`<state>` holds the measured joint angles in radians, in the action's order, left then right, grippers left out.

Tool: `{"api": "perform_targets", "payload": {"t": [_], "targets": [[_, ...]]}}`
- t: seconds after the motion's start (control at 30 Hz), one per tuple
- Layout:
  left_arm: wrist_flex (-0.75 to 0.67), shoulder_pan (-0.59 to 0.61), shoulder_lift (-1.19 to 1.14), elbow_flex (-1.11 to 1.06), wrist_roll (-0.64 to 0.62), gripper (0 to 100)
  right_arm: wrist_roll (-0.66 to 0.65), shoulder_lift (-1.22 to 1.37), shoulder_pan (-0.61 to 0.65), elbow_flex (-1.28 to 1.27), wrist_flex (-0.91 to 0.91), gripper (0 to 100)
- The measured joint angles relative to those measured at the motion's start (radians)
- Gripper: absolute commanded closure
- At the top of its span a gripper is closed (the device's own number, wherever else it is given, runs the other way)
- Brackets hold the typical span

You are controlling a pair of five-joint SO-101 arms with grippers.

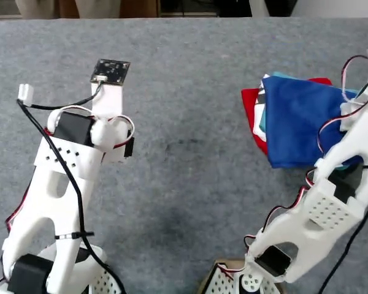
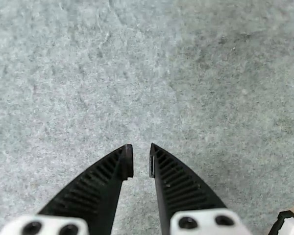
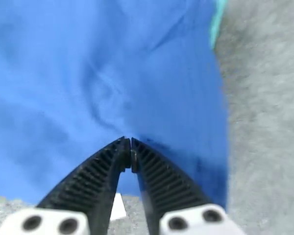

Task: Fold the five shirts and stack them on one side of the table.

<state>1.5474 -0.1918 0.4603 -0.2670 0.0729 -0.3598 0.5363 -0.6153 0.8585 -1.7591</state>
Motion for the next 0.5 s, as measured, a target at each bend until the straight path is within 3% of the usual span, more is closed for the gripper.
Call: {"api": "perform_targets", "payload": {"t": [0.2,0.5], "targets": [[0.051,0.006,0.000,-0.002,0.014,93,0.000,-0.101,0.109,-0.017,-0.011,99.6],[0.080,0.124,0.203,-0.106,0.037,93,0.014,-0.413,0.379,-0.548,0.043,99.6]]}}
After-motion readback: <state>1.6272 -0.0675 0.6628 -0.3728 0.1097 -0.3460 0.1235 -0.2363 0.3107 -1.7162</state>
